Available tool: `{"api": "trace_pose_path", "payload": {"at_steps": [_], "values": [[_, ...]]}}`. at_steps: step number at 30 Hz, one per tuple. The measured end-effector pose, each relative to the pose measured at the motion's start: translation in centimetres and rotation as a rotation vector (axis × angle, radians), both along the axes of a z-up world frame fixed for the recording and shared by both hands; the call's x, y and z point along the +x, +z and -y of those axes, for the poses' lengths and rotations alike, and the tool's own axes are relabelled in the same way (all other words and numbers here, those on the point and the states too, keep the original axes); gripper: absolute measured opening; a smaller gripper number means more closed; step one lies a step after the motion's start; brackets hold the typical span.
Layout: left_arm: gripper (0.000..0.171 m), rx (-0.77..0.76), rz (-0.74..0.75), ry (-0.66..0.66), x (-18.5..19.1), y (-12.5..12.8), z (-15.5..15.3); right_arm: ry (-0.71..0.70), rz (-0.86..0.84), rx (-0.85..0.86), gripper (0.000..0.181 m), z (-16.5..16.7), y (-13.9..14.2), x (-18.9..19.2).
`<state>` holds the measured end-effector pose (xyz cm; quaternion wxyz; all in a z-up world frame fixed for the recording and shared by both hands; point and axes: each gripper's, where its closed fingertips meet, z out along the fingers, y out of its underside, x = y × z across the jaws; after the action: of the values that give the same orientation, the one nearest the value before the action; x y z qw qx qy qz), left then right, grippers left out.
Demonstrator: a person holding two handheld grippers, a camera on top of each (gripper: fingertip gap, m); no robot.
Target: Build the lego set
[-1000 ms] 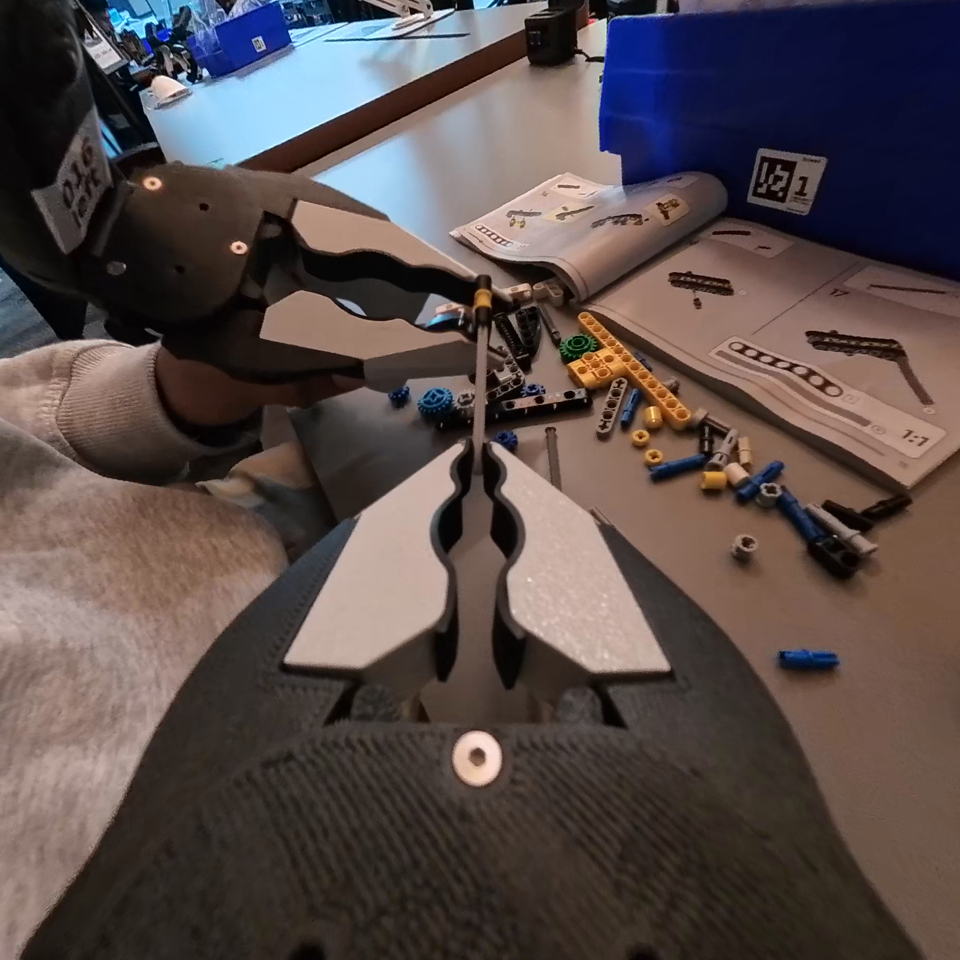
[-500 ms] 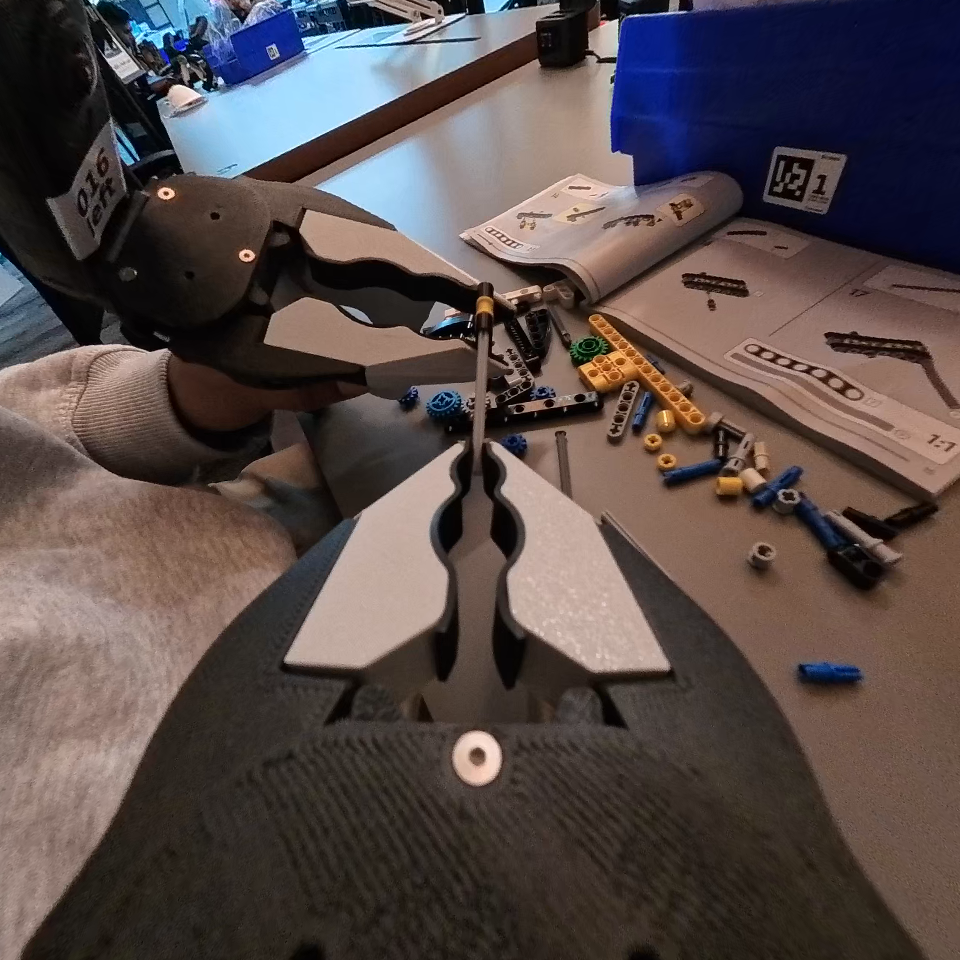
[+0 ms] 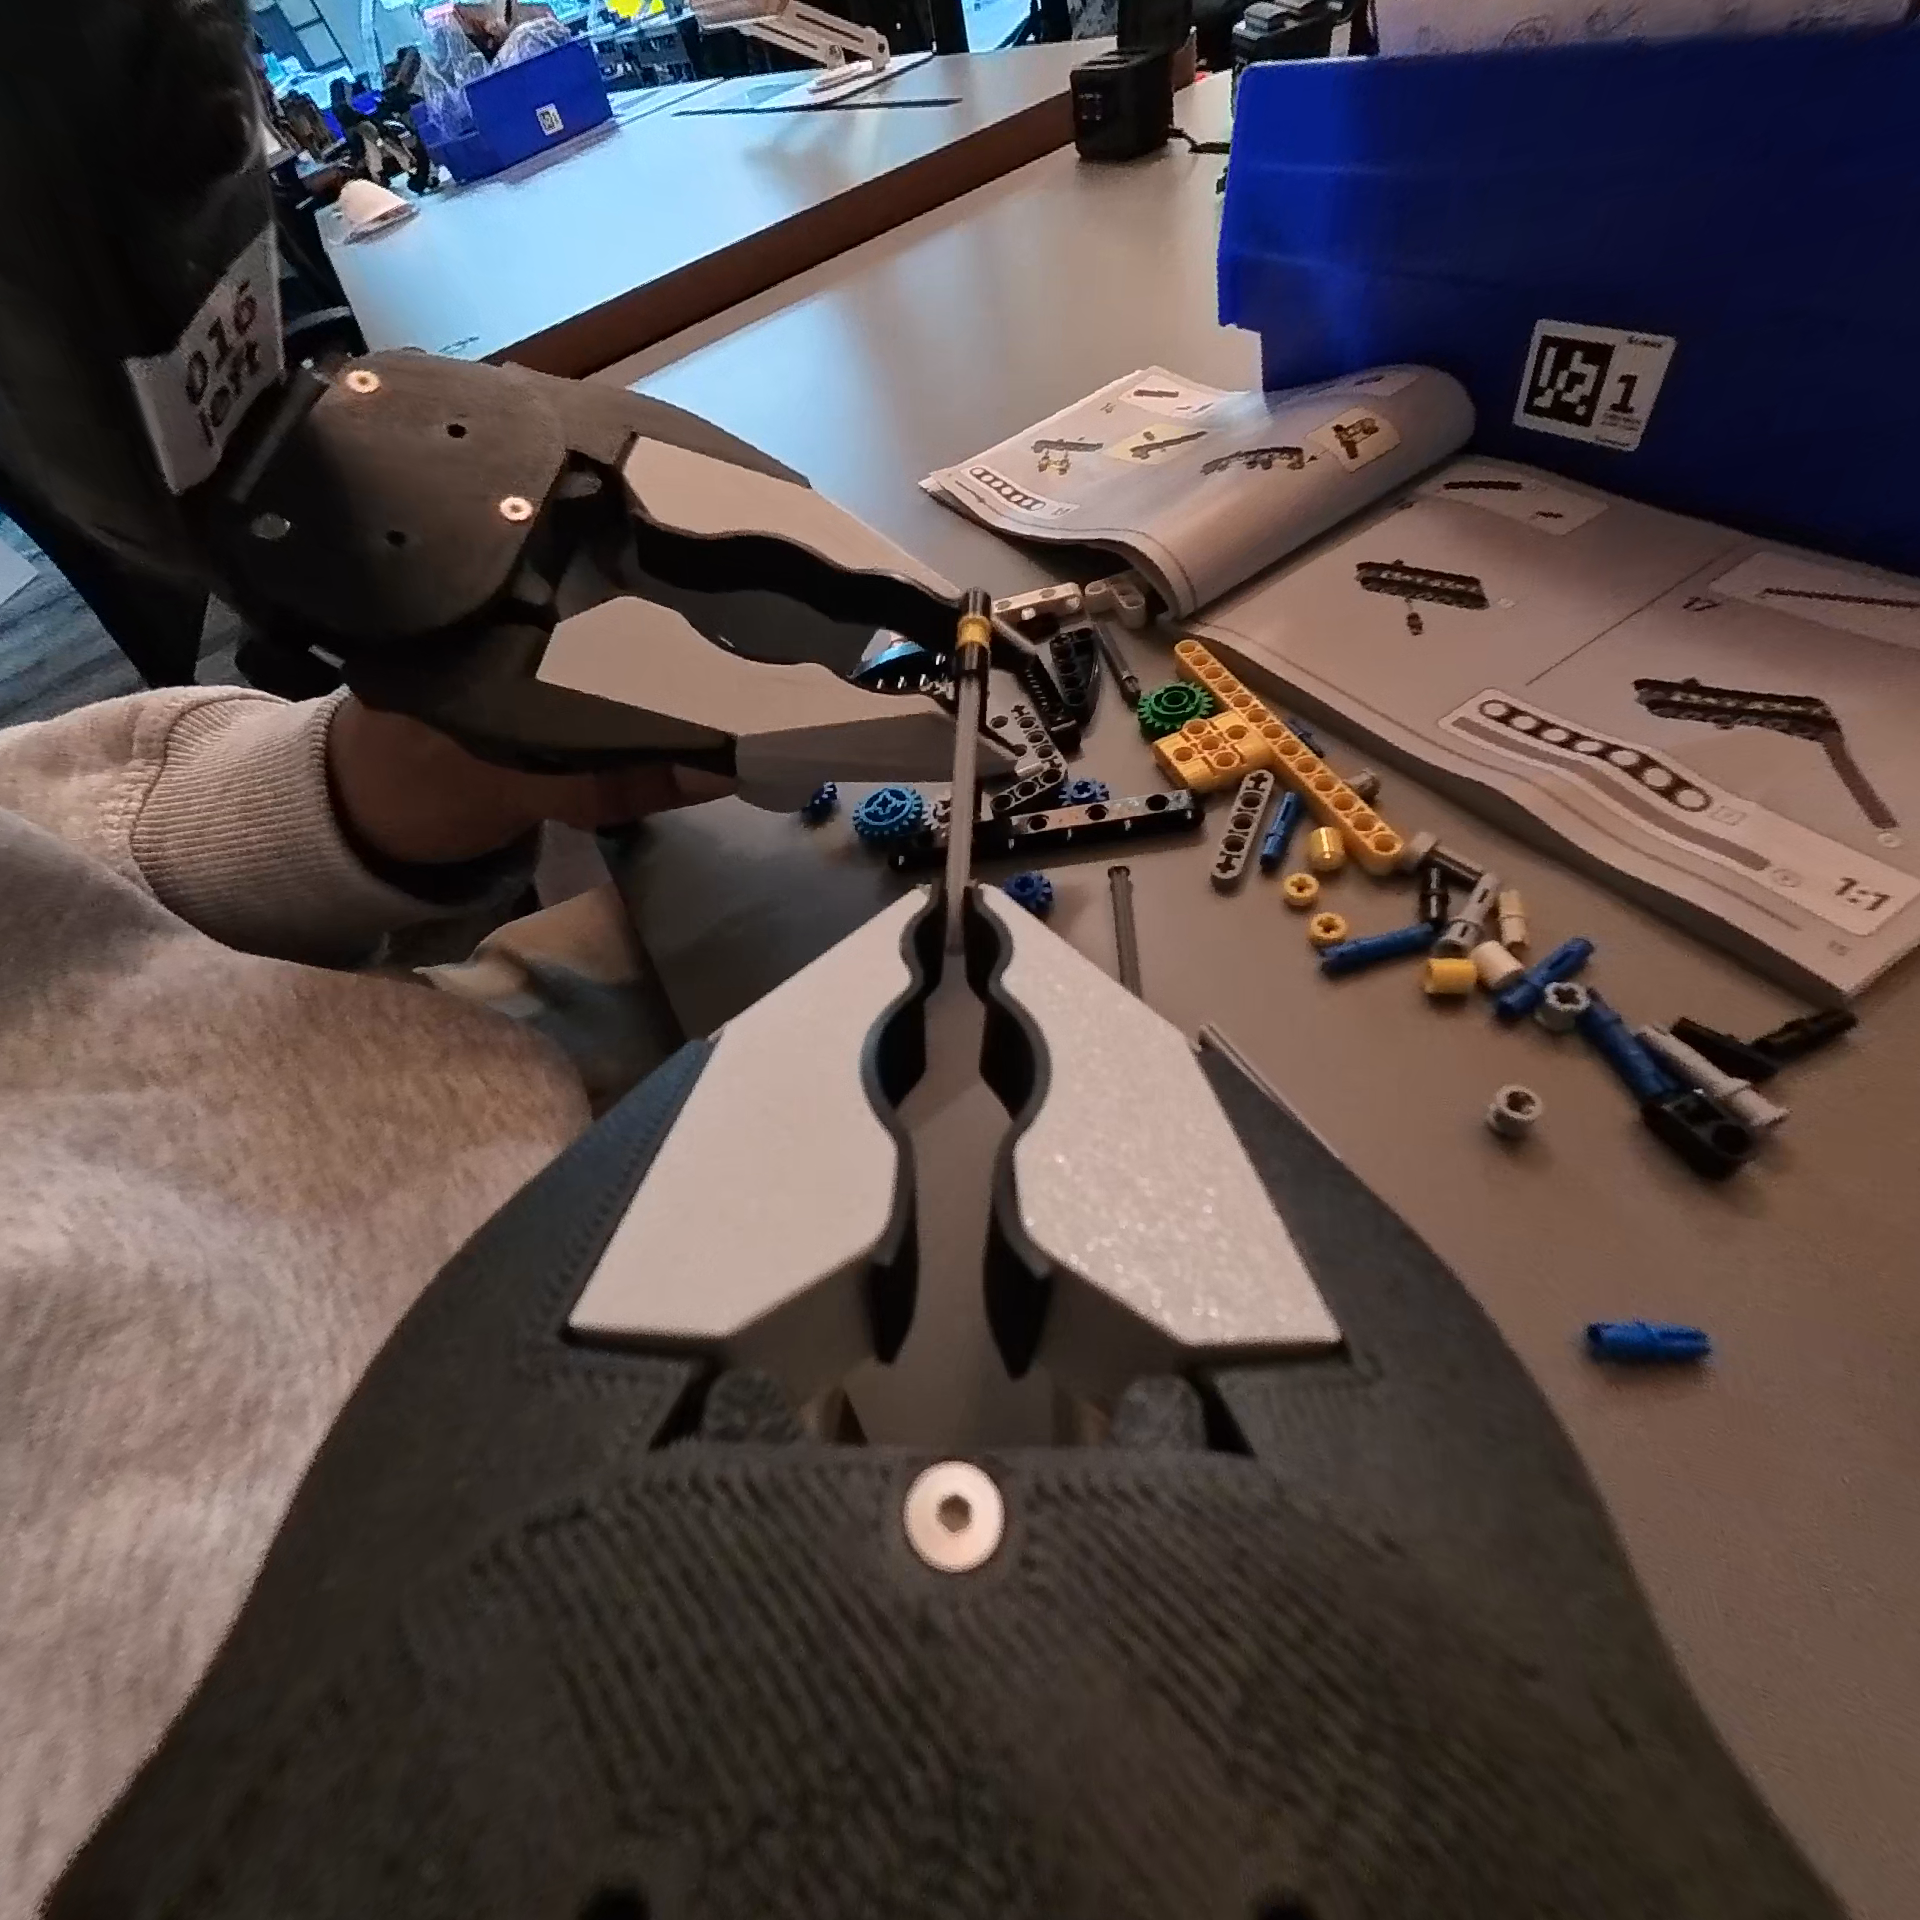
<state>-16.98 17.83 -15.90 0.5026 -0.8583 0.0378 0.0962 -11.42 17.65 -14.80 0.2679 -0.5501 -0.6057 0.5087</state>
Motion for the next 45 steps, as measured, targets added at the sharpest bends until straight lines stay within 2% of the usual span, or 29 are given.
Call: {"api": "trace_pose_path", "payload": {"at_steps": [29,34,38,41,45], "values": [[0.025,0.013,-0.014,0.012,-0.2,0.0,-0.1,0.011,0.015,-0.064,0.001,0.1,-0.1,-0.2],[0.025,0.026,-0.035,0.052,-1.5,0.4,0.2,0.015,0.004,-0.056,0.001,0.0,0.2,0.1],[0.025,0.048,-0.009,0.081,-2.6,0.9,0.6,0.006,-0.018,0.003,0.001,-1.1,0.7,0.6],[0.025,0.061,0.022,0.092,-3.1,1.0,0.7,0.003,0.012,0.12,0.001,-3.0,0.4,1.5],[0.025,0.062,0.042,0.089,-3.1,0.9,0.7,0.065,0.066,0.15,0.002,-2.3,-0.7,2.1]]}}
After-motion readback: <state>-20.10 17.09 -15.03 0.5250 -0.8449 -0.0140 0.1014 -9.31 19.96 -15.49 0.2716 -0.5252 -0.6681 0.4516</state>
